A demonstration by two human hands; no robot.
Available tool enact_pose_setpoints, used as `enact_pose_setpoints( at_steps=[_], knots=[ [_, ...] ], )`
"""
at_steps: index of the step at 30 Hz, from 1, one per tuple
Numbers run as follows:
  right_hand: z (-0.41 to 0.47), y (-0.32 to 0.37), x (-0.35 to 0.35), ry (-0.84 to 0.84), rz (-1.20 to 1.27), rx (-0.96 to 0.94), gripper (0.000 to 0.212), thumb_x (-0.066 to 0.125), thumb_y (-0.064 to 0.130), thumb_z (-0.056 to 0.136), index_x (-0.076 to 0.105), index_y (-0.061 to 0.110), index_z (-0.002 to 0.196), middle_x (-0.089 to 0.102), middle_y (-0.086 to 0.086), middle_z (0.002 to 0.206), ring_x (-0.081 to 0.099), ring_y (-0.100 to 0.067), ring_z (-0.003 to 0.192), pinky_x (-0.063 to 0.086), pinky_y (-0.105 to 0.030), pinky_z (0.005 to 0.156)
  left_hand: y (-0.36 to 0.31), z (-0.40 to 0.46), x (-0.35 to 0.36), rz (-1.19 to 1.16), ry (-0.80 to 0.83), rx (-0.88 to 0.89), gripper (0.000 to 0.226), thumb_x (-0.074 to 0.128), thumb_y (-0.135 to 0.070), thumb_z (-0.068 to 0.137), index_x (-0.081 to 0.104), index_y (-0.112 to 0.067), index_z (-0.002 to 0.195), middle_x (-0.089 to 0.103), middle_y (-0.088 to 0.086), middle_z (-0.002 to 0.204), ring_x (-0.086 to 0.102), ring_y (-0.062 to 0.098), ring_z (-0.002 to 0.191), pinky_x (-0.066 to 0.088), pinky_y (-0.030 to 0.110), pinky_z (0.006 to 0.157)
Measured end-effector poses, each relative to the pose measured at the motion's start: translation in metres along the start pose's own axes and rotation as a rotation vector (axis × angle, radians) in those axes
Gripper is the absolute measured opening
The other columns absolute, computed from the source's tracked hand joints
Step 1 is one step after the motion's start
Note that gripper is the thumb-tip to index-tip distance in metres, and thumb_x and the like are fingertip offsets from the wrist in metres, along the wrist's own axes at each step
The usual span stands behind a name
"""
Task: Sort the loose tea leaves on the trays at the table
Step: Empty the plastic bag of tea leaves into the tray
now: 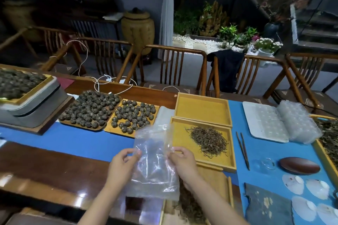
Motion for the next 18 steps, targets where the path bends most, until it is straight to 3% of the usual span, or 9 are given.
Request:
enact_pose_setpoints(
  at_steps=[4, 6, 8, 9, 11, 14, 16, 18],
  knots=[
    [0.033, -0.040, 0.063, -0.024, -0.126, 0.059, 0.007, 0.055, 0.000, 0.088, 0.054, 0.008, 0.088, 0.062, -0.015, 0.082, 0.058, -0.017, 0.053, 0.045, -0.019, 0.043, 0.050, 0.038, -0.045, 0.149, -0.101, -0.051, 0.020, 0.068, -0.048, 0.082, 0.069, -0.029, 0.089, 0.072, -0.003, 0.068, 0.064, 0.012, 0.061, 0.047, 0.030, 0.055],
    [0.045, -0.067, 0.082, -0.055, -0.309, 0.080, 0.010, 0.053, 0.006, 0.087, 0.049, 0.013, 0.082, 0.060, -0.010, 0.087, 0.065, -0.028, 0.073, 0.053, -0.030, 0.059, 0.079, 0.053, -0.056, 0.245, -0.137, -0.076, 0.024, 0.071, -0.046, 0.079, 0.070, -0.024, 0.088, 0.071, -0.002, 0.069, 0.065, 0.014, 0.066, 0.050, 0.034, 0.064],
    [0.051, -0.089, 0.096, -0.047, -0.476, 0.083, 0.007, 0.050, 0.010, 0.088, 0.048, 0.015, 0.084, 0.060, -0.009, 0.094, 0.064, -0.029, 0.095, 0.050, -0.031, 0.073, 0.103, 0.065, -0.062, 0.305, -0.161, -0.091, 0.029, 0.072, -0.045, 0.079, 0.069, -0.020, 0.093, 0.070, -0.005, 0.070, 0.066, 0.015, 0.072, 0.050, 0.036, 0.071],
    [0.053, -0.097, 0.099, -0.040, -0.511, 0.094, 0.002, 0.048, 0.012, 0.090, 0.050, 0.014, 0.091, 0.061, -0.010, 0.101, 0.062, -0.027, 0.100, 0.046, -0.027, 0.074, 0.111, 0.068, -0.062, 0.314, -0.164, -0.098, 0.030, 0.073, -0.044, 0.079, 0.068, -0.021, 0.098, 0.070, -0.006, 0.070, 0.065, 0.014, 0.075, 0.050, 0.036, 0.073],
    [0.056, -0.108, 0.101, -0.036, -0.575, 0.110, 0.017, 0.045, 0.017, 0.094, 0.048, 0.009, 0.108, 0.059, -0.012, 0.112, 0.059, -0.024, 0.105, 0.041, -0.024, 0.075, 0.122, 0.072, -0.057, 0.286, -0.138, -0.101, 0.034, 0.073, -0.043, 0.079, 0.064, -0.026, 0.108, 0.070, -0.008, 0.069, 0.065, 0.011, 0.076, 0.049, 0.037, 0.072],
    [0.053, -0.093, 0.100, -0.018, -0.687, 0.056, 0.021, 0.049, 0.024, 0.092, 0.043, 0.012, 0.108, 0.053, -0.012, 0.118, 0.055, -0.026, 0.109, 0.043, -0.030, 0.086, 0.119, 0.070, -0.044, 0.238, -0.105, -0.088, 0.046, 0.074, -0.041, 0.079, 0.058, -0.032, 0.122, 0.069, -0.007, 0.070, 0.064, 0.012, 0.069, 0.049, 0.036, 0.067],
    [0.047, -0.073, 0.086, -0.012, -0.665, 0.009, 0.033, 0.055, 0.028, 0.089, 0.047, 0.012, 0.117, 0.051, -0.007, 0.121, 0.052, -0.024, 0.113, 0.042, -0.028, 0.090, 0.108, 0.070, -0.042, 0.285, -0.131, -0.084, 0.055, 0.073, -0.045, 0.079, 0.053, -0.034, 0.129, 0.069, -0.010, 0.081, 0.064, 0.014, 0.078, 0.044, 0.034, 0.067],
    [0.038, -0.045, 0.047, -0.054, -0.563, -0.068, 0.036, 0.058, 0.029, 0.089, 0.052, 0.017, 0.122, 0.052, 0.000, 0.120, 0.054, -0.017, 0.111, 0.044, -0.026, 0.091, 0.088, 0.073, -0.043, 0.378, -0.180, -0.047, 0.060, 0.072, -0.045, 0.080, 0.051, -0.031, 0.134, 0.070, 0.001, 0.108, 0.064, 0.021, 0.088, 0.042, 0.037, 0.071]
  ],
)
Point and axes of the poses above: each hand's wrist, its own z-axis towards the middle knuckle, its own x-axis out of the palm, y = z × x, the point moved 10 cm from there along z, towards the middle knuckle
